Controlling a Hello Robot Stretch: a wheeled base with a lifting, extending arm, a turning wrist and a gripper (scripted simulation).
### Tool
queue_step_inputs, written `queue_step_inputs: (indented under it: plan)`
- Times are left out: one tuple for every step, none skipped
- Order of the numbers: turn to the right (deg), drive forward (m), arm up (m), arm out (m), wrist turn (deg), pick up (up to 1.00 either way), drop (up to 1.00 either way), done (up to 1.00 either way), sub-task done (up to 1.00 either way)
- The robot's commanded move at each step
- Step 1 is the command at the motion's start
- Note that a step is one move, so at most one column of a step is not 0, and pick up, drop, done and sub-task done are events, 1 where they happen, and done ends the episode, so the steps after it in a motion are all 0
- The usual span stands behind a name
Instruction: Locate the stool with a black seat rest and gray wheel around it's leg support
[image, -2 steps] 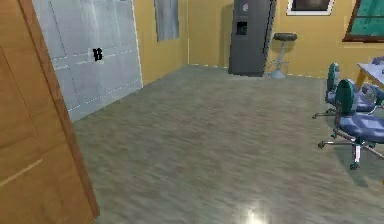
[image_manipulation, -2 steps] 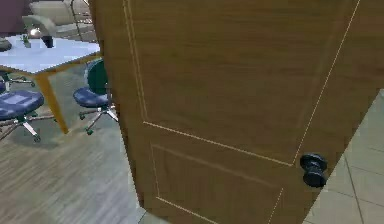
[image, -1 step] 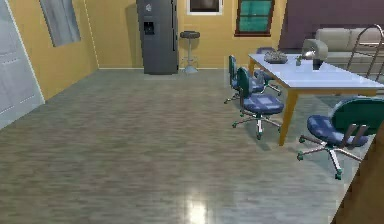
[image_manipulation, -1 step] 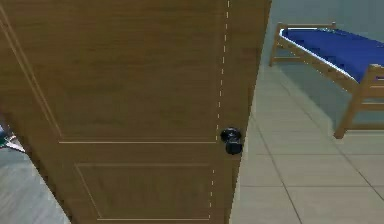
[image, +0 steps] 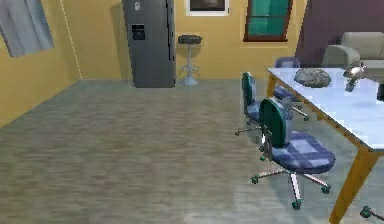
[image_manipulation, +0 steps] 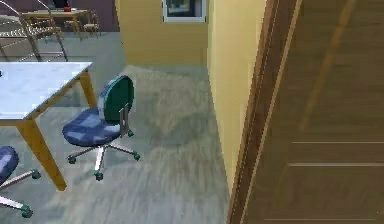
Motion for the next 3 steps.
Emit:
queue_step_inputs:
  plan:
    - [0.0,1.0,0.0,0.0,0.0,0.0,0.0,0.0,0.0]
    - [0.0,1.0,0.0,0.0,0.0,0.0,0.0,0.0,0.0]
    - [0.0,0.7,0.0,0.0,0.0,0.0,0.0,0.0,0.0]
